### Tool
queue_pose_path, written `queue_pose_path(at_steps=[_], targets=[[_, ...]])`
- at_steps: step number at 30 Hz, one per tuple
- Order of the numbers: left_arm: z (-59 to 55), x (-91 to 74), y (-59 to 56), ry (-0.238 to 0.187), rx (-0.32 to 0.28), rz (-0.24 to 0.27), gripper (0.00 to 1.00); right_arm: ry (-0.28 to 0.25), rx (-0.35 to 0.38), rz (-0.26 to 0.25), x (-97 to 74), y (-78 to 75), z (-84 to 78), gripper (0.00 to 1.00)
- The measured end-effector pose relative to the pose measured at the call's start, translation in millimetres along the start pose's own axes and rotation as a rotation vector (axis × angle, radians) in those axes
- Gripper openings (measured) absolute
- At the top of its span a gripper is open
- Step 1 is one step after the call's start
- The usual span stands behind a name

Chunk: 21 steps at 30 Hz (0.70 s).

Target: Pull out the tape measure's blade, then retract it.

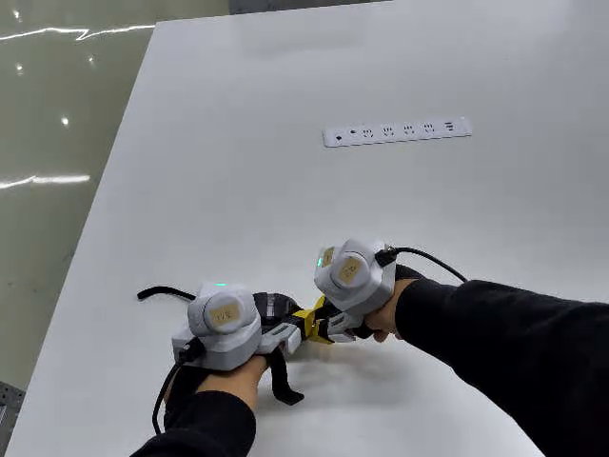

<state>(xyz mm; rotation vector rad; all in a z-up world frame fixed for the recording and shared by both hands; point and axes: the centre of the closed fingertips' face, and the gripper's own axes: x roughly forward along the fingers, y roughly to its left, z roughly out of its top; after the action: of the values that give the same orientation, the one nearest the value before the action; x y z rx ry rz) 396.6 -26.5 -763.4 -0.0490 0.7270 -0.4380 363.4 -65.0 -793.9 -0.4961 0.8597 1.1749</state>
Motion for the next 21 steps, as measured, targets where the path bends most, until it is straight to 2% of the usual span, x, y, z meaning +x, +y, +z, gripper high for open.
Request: queue_pose_path(at_steps=[10,14,21], targets=[[0.1,0.0,-0.5,-0.003,-0.003,-0.008,0.63,0.005,-0.008,-0.03,-0.8,1.0,-0.4,0.12],[-0.1,-0.3,-0.6,0.01,-0.006,-0.011,0.62,-0.009,0.004,-0.031,-4.2,0.4,1.7,0.12],[4.3,-5.3,0.5,0.004,-0.023,-0.024,0.61,-0.026,0.022,-0.039,-7.7,-0.4,4.9,0.13]])
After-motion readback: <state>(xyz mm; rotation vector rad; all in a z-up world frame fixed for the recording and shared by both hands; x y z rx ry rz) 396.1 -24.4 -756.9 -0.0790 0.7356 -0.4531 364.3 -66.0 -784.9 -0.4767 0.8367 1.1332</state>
